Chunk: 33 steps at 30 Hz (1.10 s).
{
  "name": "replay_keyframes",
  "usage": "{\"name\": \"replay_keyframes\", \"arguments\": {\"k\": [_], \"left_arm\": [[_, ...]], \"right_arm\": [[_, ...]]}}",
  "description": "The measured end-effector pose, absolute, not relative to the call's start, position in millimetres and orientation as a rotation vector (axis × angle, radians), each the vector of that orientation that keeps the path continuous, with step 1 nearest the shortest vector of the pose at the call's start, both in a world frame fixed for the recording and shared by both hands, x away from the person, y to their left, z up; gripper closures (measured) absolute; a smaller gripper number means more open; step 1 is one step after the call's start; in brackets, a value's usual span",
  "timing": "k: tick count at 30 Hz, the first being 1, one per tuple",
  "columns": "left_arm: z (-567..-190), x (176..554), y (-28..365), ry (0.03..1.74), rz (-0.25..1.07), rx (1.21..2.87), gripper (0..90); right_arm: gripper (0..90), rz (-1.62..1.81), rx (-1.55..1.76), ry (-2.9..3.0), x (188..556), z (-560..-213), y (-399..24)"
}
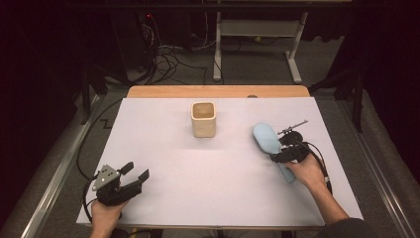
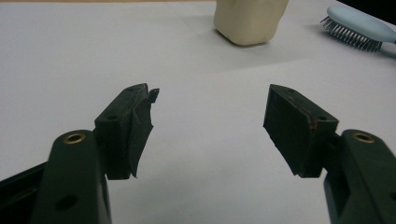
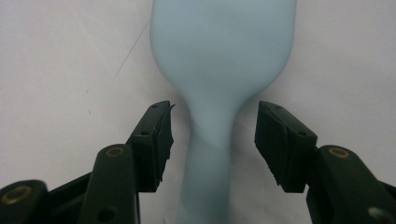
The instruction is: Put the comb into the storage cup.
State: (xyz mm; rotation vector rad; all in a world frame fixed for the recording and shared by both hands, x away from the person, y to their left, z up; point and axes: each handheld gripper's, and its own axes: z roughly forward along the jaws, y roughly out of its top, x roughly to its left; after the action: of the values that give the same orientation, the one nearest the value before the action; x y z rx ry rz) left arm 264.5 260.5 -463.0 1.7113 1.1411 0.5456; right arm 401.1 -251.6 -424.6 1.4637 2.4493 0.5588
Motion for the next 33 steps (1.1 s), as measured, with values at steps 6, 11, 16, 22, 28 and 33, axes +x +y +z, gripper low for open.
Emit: {"name": "replay_keyframes", "arguments": {"k": [6,11,16,22,28,33], "left_arm": [[-463,264,261,1.141,0.539,1.707,32.7],[-463,264,260,1.133,0.546,1.71,32.5],[-462,264,260,1.133,0.548,1.706,32.5],[-463,265,260,1.139,0.542,1.716,33.3],[-463,264,259,1.135,0.547,1.72,33.6],[-461,263,260,1.137,0.559,1.701,34.0]], "right_arm": [[49.6,0.523,1.504,2.443,405,-428,-250],[50.0,0.495,1.522,2.44,407,-430,-250],[50.3,0.473,1.519,2.449,409,-432,-248],[50.6,0.437,1.511,2.464,411,-435,-244],[56.4,0.424,1.524,2.451,412,-436,-245],[64.1,0.397,1.512,2.45,413,-435,-240]]}}
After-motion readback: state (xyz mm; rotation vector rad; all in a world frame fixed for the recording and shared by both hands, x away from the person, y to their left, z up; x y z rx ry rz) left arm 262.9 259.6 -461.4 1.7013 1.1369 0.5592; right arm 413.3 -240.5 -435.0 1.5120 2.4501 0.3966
